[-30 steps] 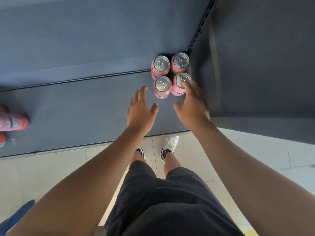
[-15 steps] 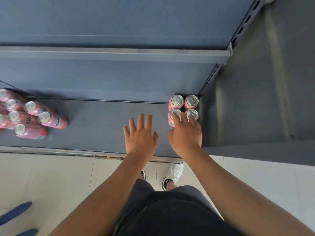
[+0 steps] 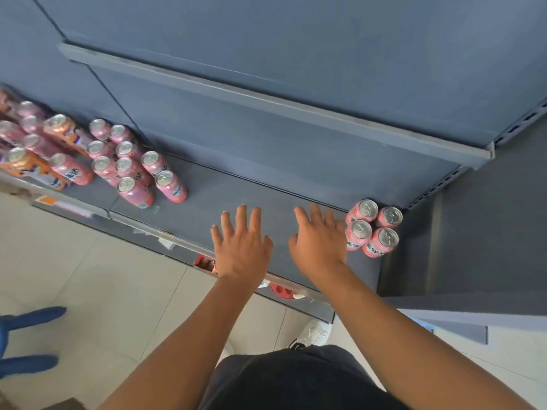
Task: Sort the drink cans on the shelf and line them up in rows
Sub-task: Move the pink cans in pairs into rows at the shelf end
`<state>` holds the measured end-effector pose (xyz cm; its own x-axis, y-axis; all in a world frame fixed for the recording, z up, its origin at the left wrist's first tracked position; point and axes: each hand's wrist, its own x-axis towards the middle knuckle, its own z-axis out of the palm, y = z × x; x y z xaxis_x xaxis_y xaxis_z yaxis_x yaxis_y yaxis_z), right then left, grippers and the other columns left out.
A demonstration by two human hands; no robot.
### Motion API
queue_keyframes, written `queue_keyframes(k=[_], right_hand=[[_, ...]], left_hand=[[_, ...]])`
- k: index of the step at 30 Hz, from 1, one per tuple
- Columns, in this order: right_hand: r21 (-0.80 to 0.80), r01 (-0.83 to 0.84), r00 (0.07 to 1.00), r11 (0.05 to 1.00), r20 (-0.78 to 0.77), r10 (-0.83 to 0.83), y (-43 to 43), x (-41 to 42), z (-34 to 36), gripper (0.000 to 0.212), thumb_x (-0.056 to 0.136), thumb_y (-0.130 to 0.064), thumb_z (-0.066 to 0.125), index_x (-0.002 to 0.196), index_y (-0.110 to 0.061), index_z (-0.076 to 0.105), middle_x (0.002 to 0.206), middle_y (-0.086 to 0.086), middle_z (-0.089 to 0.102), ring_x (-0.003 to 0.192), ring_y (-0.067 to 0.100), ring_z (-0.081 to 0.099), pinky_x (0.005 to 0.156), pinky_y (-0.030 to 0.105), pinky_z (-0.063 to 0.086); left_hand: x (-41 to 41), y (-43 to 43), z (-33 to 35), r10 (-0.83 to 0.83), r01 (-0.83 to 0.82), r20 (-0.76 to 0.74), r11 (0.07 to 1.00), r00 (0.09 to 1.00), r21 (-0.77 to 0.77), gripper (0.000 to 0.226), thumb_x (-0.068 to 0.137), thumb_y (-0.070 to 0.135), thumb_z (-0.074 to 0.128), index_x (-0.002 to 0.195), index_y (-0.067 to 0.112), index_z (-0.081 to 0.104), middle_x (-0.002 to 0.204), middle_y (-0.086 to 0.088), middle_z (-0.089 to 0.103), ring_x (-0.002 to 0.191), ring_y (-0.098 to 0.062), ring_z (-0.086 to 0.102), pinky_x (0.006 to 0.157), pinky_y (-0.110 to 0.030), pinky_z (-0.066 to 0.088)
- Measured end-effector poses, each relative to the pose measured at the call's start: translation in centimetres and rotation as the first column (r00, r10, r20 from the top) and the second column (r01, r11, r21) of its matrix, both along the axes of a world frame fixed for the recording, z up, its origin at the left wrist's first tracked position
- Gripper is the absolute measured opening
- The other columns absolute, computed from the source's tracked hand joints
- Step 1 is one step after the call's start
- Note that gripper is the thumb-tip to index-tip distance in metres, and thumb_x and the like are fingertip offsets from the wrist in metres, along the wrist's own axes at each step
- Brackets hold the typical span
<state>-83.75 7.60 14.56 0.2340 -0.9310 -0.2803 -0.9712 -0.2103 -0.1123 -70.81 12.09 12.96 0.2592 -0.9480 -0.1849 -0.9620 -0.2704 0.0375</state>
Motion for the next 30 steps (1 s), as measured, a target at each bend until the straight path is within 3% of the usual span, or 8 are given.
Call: queue_keyframes(k=[10, 15, 21, 25, 30], right_hand=[[-0.022, -0.088, 0.996, 0.996, 0.02, 0.088, 7.3, 16.6, 1.8, 0.054, 0.095, -0.032, 0.045, 0.147, -0.025, 0.03, 0.157, 0.006, 0.027, 0.137, 0.033, 0.032, 0.105, 0.043, 0.029], [-0.04, -0.196, 0.98, 0.98, 0.034, 0.198, 10.9, 25.1, 2.5, 0.053, 0.096, -0.035, 0.046, 0.146, -0.025, 0.032, 0.156, 0.006, 0.03, 0.133, 0.031, 0.036, 0.102, 0.041, 0.031], [-0.082, -0.324, 0.943, 0.943, 0.058, 0.329, 13.3, 32.9, 3.0, 0.05, 0.096, -0.038, 0.049, 0.143, -0.024, 0.036, 0.146, 0.004, 0.042, 0.126, 0.03, 0.043, 0.097, 0.041, 0.034], [-0.085, -0.375, 0.921, 0.923, 0.078, 0.381, 13.9, 36.1, 2.7, 0.048, 0.095, -0.035, 0.048, 0.141, -0.023, 0.039, 0.147, 0.005, 0.042, 0.129, 0.03, 0.042, 0.098, 0.041, 0.034], [-0.068, -0.411, 0.903, 0.909, 0.111, 0.416, 13.1, 39.1, 2.1, 0.043, 0.093, -0.035, 0.052, 0.133, -0.021, 0.045, 0.137, 0.006, 0.05, 0.126, 0.032, 0.045, 0.097, 0.041, 0.036]], left_hand=[[15.5, 9.2, 1.4, 0.137, -0.137, 0.003, 0.989, 0.991, -0.051, 0.052, 0.098, 0.039, 0.043, 0.146, 0.022, 0.03, 0.159, -0.004, 0.023, 0.146, -0.039, 0.018, 0.115, -0.052, 0.022], [22.1, 13.8, 2.4, 0.269, -0.273, -0.064, 0.958, 0.961, -0.086, 0.052, 0.095, 0.037, 0.048, 0.144, 0.021, 0.037, 0.157, -0.004, 0.027, 0.143, -0.038, 0.024, 0.111, -0.05, 0.027], [27.9, 17.9, 3.5, 0.39, -0.396, -0.076, 0.913, 0.918, -0.095, 0.053, 0.099, 0.036, 0.044, 0.148, 0.023, 0.027, 0.16, -0.004, 0.017, 0.146, -0.038, 0.014, 0.115, -0.051, 0.021], [30.4, 19.8, 3.5, 0.485, -0.49, -0.072, 0.864, 0.872, -0.116, 0.056, 0.091, 0.037, 0.059, 0.142, 0.02, 0.043, 0.153, -0.007, 0.036, 0.139, -0.042, 0.032, 0.109, -0.055, 0.032], [33.2, 20.1, 2.6, 0.548, -0.553, -0.077, 0.828, 0.833, -0.088, 0.051, 0.089, 0.034, 0.06, 0.136, 0.018, 0.049, 0.146, -0.008, 0.045, 0.134, -0.045, 0.039, 0.105, -0.056, 0.037]])
